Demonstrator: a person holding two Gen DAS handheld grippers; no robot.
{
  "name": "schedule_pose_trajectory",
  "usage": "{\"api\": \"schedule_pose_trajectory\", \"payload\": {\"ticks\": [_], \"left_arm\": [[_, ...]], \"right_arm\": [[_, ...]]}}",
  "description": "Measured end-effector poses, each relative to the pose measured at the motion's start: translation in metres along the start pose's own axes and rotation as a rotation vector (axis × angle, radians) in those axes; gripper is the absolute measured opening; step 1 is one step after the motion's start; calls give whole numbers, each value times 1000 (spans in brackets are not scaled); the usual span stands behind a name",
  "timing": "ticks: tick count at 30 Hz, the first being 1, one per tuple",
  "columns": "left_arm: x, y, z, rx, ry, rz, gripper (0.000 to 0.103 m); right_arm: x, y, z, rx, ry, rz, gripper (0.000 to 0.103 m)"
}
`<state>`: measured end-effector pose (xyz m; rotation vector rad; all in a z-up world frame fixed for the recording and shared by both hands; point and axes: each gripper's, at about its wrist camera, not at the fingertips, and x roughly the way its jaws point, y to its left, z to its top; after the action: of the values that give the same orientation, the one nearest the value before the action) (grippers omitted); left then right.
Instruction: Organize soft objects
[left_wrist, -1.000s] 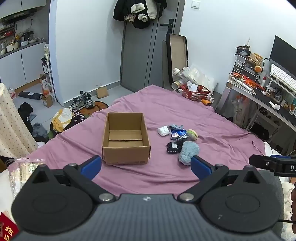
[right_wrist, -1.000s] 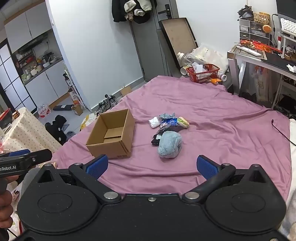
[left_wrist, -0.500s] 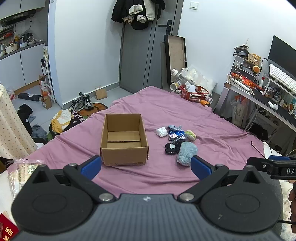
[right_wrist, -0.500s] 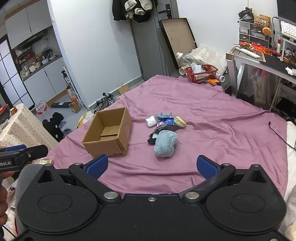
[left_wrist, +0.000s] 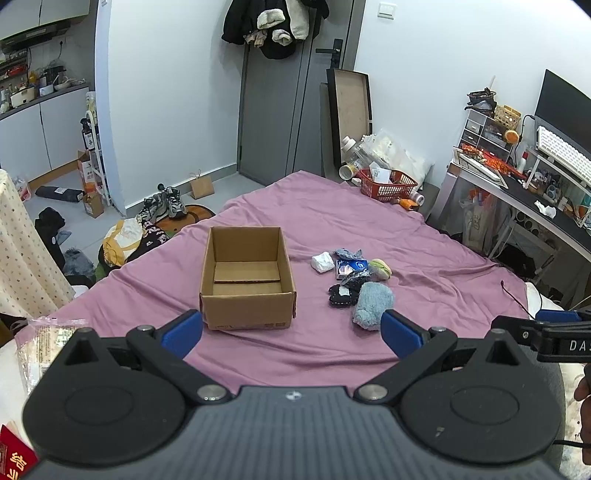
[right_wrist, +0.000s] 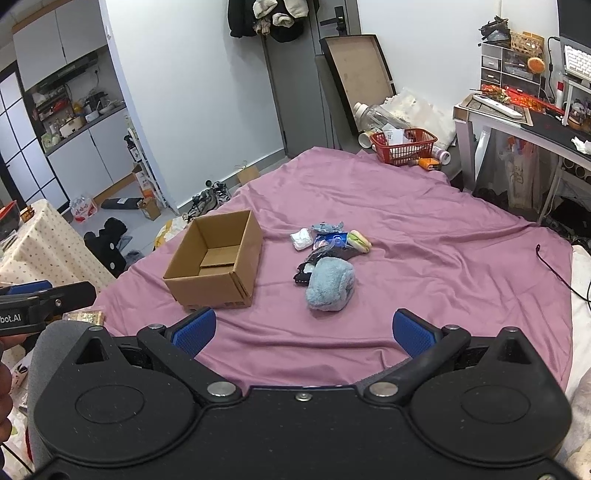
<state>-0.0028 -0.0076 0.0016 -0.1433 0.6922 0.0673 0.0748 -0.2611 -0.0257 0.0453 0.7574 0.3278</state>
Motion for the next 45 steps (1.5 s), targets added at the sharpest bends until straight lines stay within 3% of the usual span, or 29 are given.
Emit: {"api": "schedule_pose_trajectory", "payload": {"ticks": [37, 45], "left_arm": [[6, 1, -3, 2, 18, 3, 102], [22, -2, 3, -12, 30, 5, 102]], "right_arm": [[7, -6, 3, 11, 24, 27, 103], [18, -12, 9, 10, 30, 50, 103]]}}
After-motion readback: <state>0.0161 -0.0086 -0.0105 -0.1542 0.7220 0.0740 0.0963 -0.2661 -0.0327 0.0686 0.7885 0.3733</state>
